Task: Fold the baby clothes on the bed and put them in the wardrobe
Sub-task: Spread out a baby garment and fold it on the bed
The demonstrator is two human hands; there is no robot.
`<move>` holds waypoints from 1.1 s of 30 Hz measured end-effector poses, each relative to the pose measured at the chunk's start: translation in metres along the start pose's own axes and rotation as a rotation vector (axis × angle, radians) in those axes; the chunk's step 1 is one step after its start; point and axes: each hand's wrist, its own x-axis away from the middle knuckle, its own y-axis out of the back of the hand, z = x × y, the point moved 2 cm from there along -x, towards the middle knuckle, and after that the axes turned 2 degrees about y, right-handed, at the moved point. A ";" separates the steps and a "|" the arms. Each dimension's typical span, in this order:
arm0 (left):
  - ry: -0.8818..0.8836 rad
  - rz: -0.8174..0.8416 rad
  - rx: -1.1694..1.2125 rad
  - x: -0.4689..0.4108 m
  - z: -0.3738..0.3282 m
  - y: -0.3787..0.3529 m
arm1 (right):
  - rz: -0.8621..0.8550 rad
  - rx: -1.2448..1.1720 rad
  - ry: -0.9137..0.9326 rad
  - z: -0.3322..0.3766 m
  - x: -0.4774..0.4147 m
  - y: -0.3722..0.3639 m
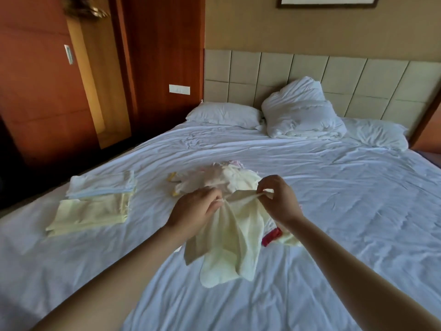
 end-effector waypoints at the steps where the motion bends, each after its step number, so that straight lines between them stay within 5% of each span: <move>1: -0.031 0.050 -0.008 0.021 -0.004 -0.005 | 0.046 0.009 -0.010 -0.001 0.021 -0.001; 7: -0.084 0.343 0.026 0.145 -0.028 -0.047 | 0.288 0.028 -0.102 -0.018 0.155 -0.036; 13: 0.041 0.501 0.087 0.205 -0.051 -0.061 | 0.400 -0.006 -0.062 -0.033 0.238 -0.051; 17: 0.146 0.525 0.072 0.209 -0.053 -0.058 | 0.407 -0.086 -0.097 -0.032 0.254 -0.048; 21: 0.265 0.388 0.067 0.189 -0.052 -0.046 | 0.270 -0.327 -0.315 -0.026 0.248 -0.040; 24: 0.313 0.323 0.007 0.169 -0.049 -0.043 | 0.185 -0.271 -0.485 -0.032 0.242 -0.039; 33: 0.477 0.757 -0.087 0.150 -0.041 -0.075 | 0.463 -0.052 -0.709 -0.044 0.238 -0.041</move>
